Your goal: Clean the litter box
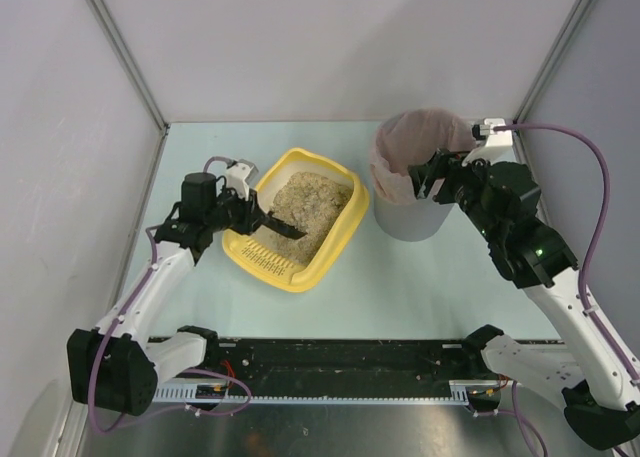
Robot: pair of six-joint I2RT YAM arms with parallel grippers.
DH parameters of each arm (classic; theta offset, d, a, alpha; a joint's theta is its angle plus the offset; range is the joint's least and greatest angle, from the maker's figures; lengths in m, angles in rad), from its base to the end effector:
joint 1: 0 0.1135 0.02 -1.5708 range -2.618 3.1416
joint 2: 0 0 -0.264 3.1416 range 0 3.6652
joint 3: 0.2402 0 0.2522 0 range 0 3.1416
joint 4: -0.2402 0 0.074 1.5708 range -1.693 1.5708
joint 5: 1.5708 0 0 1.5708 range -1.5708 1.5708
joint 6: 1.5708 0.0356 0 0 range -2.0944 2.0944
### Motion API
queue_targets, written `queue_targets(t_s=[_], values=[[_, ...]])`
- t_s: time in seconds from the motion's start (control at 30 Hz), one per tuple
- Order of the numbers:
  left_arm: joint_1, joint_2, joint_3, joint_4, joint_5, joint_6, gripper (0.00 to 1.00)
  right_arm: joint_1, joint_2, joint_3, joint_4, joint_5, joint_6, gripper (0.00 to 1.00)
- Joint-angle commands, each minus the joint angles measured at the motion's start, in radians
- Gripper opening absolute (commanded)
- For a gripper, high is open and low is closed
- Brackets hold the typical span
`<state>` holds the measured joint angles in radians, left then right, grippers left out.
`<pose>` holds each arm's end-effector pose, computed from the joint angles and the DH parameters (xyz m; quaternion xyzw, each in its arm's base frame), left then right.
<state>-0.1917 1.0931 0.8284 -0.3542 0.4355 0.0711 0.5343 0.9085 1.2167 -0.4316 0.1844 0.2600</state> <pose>0.2301 -0.0600 0.2801 0.2118 0.8474 -0.2186 0.4350 0.1591 0.0866 0.4397 -0.0416 0.7475 0.1914 0.6347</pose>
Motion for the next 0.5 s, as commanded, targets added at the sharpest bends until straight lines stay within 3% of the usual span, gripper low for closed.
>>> queue_targets(t_s=[0.0, 0.47], values=[[-0.009, -0.007, -0.046, 0.026, 0.016, 0.041, 0.00, -0.008, -0.036, -0.016, 0.068, 0.032, -0.016, 0.77], [-0.066, 0.022, -0.143, 0.165, -0.081, -0.010, 0.00, -0.048, -0.063, -0.071, 0.133, -0.034, -0.039, 0.78]])
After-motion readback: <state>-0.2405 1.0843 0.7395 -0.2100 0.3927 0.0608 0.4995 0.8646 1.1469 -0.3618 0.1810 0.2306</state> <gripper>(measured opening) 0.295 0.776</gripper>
